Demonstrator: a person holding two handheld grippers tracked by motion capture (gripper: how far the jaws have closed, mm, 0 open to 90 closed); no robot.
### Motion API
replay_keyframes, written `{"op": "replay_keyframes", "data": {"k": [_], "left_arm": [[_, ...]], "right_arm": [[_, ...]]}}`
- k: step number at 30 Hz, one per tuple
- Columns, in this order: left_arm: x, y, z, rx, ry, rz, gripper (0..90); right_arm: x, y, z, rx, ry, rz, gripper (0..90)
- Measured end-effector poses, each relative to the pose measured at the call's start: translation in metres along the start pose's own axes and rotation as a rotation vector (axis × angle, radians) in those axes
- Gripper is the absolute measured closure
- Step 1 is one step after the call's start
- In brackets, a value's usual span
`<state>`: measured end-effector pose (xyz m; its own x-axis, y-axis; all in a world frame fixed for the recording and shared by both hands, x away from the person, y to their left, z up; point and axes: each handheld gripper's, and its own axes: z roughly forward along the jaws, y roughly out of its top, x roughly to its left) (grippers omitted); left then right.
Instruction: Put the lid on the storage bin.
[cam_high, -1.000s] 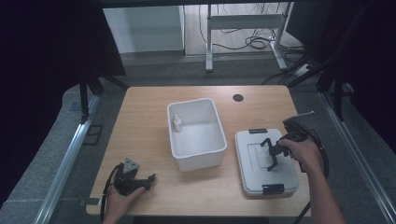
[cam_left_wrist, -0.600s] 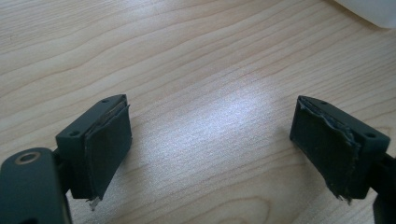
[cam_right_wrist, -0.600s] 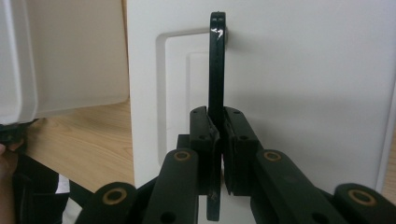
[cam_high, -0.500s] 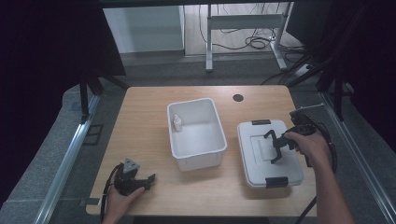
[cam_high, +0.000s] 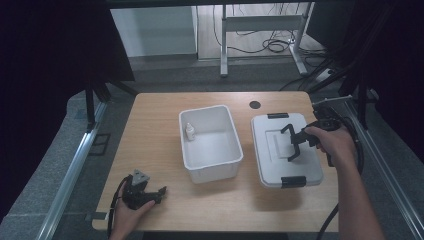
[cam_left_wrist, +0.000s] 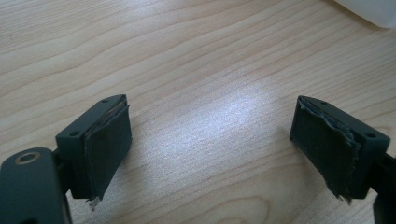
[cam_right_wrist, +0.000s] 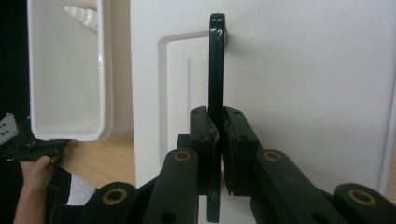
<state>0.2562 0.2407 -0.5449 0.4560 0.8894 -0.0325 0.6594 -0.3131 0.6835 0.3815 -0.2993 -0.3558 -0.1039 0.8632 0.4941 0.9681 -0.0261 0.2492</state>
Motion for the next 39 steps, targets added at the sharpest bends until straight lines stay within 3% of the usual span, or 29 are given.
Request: {"op": "replay_keyframes", "data": {"k": [17, 33, 39], "left_arm": [[-0.001, 0.0, 0.0, 0.0, -0.001, -0.001, 12.5], [-0.002, -0.001, -0.001, 0.001, 0.0, 0.0, 12.5], [-0.002, -0.001, -0.001, 0.001, -0.001, 0.002, 12.5]], "right_arm": [[0.038, 0.017, -0.001, -0.004, 0.023, -0.024, 83.6], [0.06, 0.027, -0.001, -0.028, 0.041, -0.026, 83.6], [0.069, 0.03, 0.003, -0.014, 0.034, -0.029, 83.5]]}}
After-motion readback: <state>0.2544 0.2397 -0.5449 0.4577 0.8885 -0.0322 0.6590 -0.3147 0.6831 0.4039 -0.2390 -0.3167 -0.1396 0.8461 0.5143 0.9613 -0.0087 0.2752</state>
